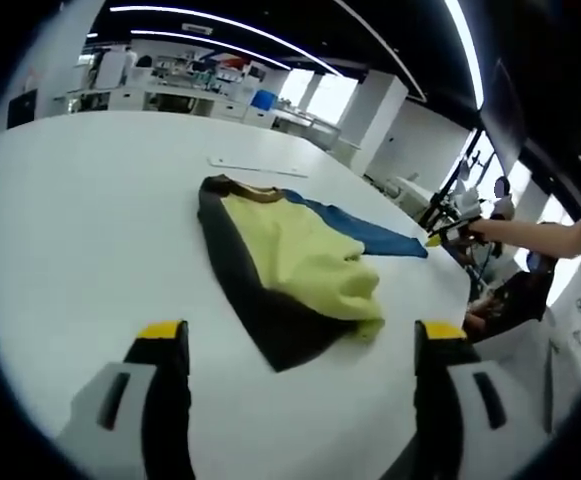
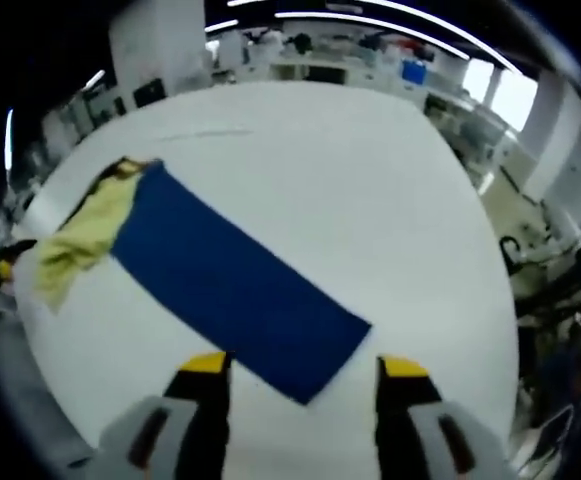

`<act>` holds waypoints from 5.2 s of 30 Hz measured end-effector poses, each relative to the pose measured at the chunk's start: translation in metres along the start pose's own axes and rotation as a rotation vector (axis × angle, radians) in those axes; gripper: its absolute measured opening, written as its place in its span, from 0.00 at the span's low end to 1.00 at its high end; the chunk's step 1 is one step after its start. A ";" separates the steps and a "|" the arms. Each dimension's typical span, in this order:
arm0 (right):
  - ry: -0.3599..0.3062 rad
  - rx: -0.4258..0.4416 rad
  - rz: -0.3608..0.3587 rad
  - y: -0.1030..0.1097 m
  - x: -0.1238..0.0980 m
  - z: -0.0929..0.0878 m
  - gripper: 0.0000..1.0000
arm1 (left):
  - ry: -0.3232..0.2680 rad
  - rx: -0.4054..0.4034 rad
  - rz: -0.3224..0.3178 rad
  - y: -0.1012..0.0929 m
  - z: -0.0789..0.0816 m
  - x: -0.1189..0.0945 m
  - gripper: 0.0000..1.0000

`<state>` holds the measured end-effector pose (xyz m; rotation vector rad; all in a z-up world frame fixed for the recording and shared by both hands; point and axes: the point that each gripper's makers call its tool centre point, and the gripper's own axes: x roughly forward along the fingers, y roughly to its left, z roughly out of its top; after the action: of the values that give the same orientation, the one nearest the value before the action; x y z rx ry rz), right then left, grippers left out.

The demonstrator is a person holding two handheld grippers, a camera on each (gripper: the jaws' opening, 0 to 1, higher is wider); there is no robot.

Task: Fold the garment on the visible template until the final outline fits inside the template.

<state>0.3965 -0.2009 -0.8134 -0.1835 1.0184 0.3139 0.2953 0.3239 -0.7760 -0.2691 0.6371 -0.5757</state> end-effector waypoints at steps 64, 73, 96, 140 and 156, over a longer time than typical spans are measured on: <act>-0.225 -0.203 0.357 0.200 -0.069 0.000 0.64 | 0.038 -0.017 0.071 0.013 -0.043 0.037 0.12; -0.220 -0.182 0.366 0.206 -0.066 -0.009 0.61 | 0.059 0.218 0.116 0.006 -0.043 0.044 0.32; -0.226 -0.129 0.373 0.210 -0.068 -0.021 0.59 | 0.068 0.253 0.112 0.003 -0.039 0.054 0.00; -0.233 -0.095 0.384 0.216 -0.067 -0.025 0.58 | 0.028 0.387 -0.021 -0.039 0.055 0.111 0.00; -0.246 -0.070 0.388 0.219 -0.066 -0.024 0.57 | 0.115 0.395 -0.047 -0.040 0.018 0.140 0.00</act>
<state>0.2705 -0.0136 -0.7707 -0.0069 0.7947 0.7082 0.3818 0.2115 -0.8137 0.1208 0.6148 -0.7522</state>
